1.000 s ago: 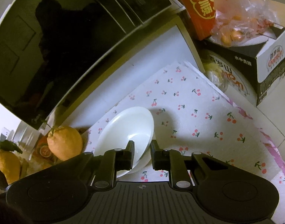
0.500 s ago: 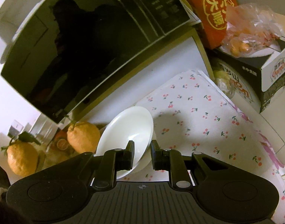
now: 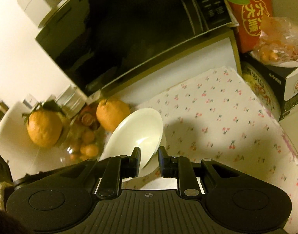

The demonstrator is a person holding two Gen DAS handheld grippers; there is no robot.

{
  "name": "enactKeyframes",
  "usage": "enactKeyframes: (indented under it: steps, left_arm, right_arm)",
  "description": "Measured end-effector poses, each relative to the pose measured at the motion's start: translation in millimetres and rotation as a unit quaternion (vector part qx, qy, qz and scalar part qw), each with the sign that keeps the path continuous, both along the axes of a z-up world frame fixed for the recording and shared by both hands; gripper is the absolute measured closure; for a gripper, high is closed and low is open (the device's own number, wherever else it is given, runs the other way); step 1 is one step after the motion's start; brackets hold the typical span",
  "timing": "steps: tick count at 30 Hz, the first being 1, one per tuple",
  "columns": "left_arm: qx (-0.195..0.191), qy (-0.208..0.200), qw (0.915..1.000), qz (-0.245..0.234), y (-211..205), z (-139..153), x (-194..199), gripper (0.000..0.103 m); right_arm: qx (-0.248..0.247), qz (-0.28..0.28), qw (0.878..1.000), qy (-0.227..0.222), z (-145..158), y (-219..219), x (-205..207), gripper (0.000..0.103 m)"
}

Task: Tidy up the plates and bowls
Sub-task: 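Lift and carry the white bowl with both grippers toward the nested bowls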

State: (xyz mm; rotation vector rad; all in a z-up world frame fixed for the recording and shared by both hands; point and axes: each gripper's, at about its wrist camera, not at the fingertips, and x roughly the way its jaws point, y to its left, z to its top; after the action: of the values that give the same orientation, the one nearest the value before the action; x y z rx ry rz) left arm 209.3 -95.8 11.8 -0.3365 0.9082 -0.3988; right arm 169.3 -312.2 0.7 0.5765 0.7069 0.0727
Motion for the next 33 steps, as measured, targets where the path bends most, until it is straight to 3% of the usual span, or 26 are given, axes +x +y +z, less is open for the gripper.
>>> enactKeyframes:
  steps: [6, 33]
  left_arm:
    - [0.009, -0.007, 0.9999, 0.009, 19, 4, -17, 0.092]
    - [0.029, -0.01, 0.9993, 0.023, 118, 15, -75, 0.091]
  right_arm:
    - [0.017, 0.019, 1.0, 0.012, -1, 19, -8, 0.084]
    - [-0.008, 0.136, 0.99, 0.022, 6, 122, -40, 0.083]
